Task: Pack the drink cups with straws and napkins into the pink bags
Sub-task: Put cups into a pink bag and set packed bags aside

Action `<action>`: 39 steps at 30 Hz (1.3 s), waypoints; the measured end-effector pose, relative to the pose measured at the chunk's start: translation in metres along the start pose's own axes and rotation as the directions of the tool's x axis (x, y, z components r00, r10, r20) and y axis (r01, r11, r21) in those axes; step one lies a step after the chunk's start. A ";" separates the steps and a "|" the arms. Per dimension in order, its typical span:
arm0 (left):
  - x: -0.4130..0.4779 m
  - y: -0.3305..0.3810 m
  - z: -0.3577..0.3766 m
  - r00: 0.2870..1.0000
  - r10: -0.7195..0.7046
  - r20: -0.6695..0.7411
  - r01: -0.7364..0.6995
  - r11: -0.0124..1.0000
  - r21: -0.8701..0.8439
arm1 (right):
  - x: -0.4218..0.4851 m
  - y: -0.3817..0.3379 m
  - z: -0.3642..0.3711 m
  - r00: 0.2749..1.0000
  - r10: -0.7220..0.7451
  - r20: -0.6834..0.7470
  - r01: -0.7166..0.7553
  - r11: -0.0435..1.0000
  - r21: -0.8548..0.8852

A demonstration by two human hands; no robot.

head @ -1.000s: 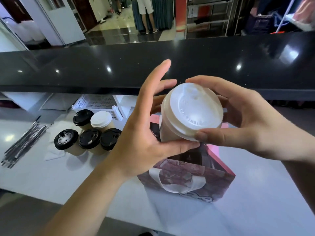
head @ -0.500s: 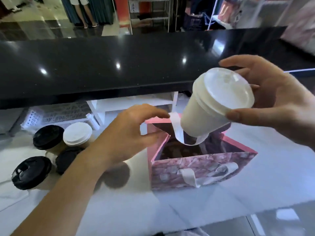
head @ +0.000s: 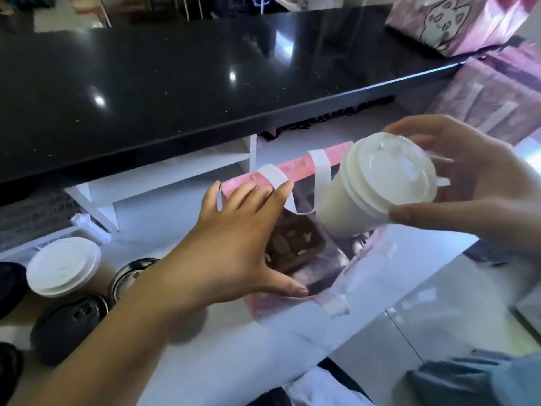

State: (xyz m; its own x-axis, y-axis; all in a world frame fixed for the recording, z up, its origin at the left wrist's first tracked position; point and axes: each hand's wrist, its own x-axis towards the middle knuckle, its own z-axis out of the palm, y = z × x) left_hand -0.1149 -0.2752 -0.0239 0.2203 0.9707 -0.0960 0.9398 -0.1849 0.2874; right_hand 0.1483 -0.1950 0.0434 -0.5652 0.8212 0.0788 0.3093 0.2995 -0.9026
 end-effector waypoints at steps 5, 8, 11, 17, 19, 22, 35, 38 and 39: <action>-0.002 -0.003 0.006 0.998 -0.049 0.045 0.054 0.991 -0.126 | 0.003 0.008 0.022 0.983 0.070 0.171 -0.048 0.991 -0.125; -0.002 -0.004 0.006 0.995 -0.062 0.077 0.075 0.980 -0.184 | 0.016 0.009 0.035 0.953 0.114 0.281 -0.049 0.973 -0.227; -0.001 -0.004 0.006 0.995 -0.055 0.088 0.072 0.975 -0.211 | 0.032 0.013 0.048 0.924 0.143 0.355 0.014 0.914 -0.405; -0.004 -0.007 -0.003 0.988 -0.082 0.134 0.125 0.925 -0.359 | 0.067 0.029 0.072 0.865 0.097 0.493 0.269 0.740 -0.616; -0.006 -0.009 -0.006 0.986 -0.104 0.128 0.146 0.908 -0.393 | 0.074 0.035 0.077 0.795 0.088 0.600 0.382 0.697 -0.608; -0.008 -0.014 -0.009 0.977 -0.150 0.153 0.200 0.894 -0.401 | 0.084 0.045 0.081 0.720 0.088 0.689 0.487 0.644 -0.591; -0.005 -0.016 -0.010 0.960 -0.157 0.234 0.219 0.938 -0.268 | 0.100 0.066 0.102 0.773 -0.003 0.635 0.505 0.610 -0.611; -0.003 -0.017 -0.010 0.956 -0.158 0.245 0.224 0.936 -0.270 | 0.103 0.069 0.108 0.745 0.031 0.667 0.516 0.606 -0.605; -0.003 -0.018 -0.010 0.957 -0.155 0.245 0.219 0.940 -0.263 | 0.103 0.071 0.111 0.725 0.036 0.688 0.528 0.614 -0.587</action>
State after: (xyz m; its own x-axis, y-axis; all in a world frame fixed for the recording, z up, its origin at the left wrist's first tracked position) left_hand -0.1348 -0.2732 -0.0189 0.1294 0.9199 -0.3702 0.8627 0.0796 0.4994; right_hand 0.0272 -0.1430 -0.0591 -0.9248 0.2715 -0.2664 0.3409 0.9023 -0.2638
